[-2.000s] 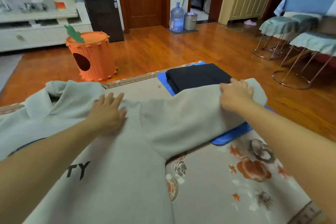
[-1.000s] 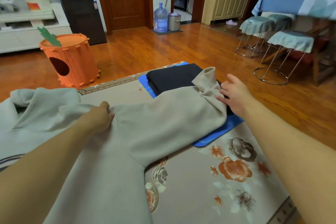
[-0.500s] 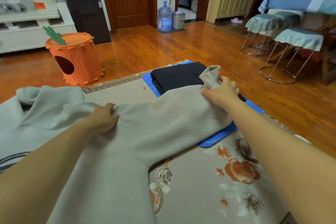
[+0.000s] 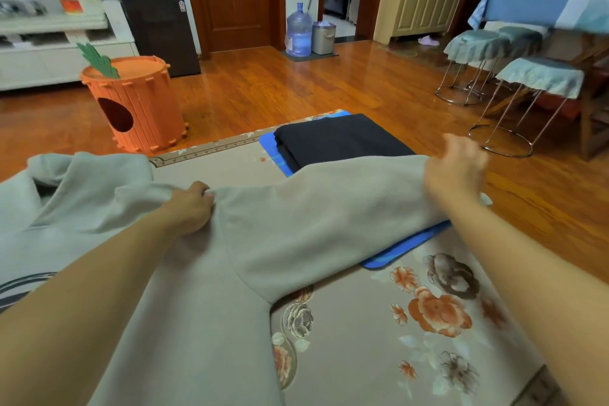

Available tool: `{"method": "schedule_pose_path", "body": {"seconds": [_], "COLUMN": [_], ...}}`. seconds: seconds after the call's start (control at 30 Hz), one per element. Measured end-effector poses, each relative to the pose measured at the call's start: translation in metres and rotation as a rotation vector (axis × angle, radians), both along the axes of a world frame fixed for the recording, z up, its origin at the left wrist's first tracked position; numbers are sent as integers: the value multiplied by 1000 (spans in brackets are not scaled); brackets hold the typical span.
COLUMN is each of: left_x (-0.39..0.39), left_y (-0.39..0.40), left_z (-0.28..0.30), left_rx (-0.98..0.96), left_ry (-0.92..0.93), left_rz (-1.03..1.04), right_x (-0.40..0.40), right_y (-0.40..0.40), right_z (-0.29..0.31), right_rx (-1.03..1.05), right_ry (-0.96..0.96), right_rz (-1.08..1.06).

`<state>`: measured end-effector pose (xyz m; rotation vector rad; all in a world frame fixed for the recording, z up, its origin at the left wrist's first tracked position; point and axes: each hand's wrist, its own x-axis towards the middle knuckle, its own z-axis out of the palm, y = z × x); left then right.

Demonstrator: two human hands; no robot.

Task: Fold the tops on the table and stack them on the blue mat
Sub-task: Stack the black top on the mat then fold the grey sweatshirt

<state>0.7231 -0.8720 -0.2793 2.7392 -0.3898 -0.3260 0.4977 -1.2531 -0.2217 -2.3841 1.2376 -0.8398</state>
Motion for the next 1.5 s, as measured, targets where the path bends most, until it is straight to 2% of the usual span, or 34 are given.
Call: {"method": "schedule_pose_path", "body": {"seconds": [0.07,0.1,0.23,0.3,0.4,0.43,0.5,0.57,0.6,0.67,0.73,0.8,0.87,0.97,1.07,1.23,1.33,1.43,1.5], "left_x": [0,-1,-4,4,25,30,22,2,-10,-27,-32,-21,-4,12,5,-5,3,32,52], "left_y": [0,-3,-10,-16,-31,-34,-33,-20,-6,30,84,159,241,348,410,428,425,446,466], "left_z": [4,4,14,25,49,52,54,48,46,44,49,50,50,39,7,-16,-11,0,10], "left_rx": [17,35,214,257,70,-73,-351,-574,-628,-692,-638,-441,-235,-41,220,222,265,341,364], "left_ry": [-23,-29,-63,-97,-223,-194,14,265,325,268,-26,-304,-397,-300,-132,-114,-124,-145,-186], "left_rz": [22,29,1,-7,61,146,237,114,30,-70,-66,93,281,440,423,478,469,515,556], "right_x": [29,40,69,70,82,88,100,112,119,138,161,184,209,243,278,319,334,342,353], "right_y": [14,17,18,13,-10,-12,-7,14,33,83,148,218,281,350,388,428,451,468,464], "right_z": [-4,-5,-2,3,20,28,39,36,31,21,17,16,14,14,12,2,-5,-7,-6], "right_rx": [-116,-158,-183,-271,-465,-504,-532,-480,-433,-426,-502,-495,-435,-309,-83,156,34,-135,-191], "right_ry": [220,321,692,762,517,470,538,646,664,569,414,371,402,477,525,636,731,811,658], "right_rz": [335,408,349,322,215,203,207,210,216,321,530,715,827,874,803,705,663,738,717]}}
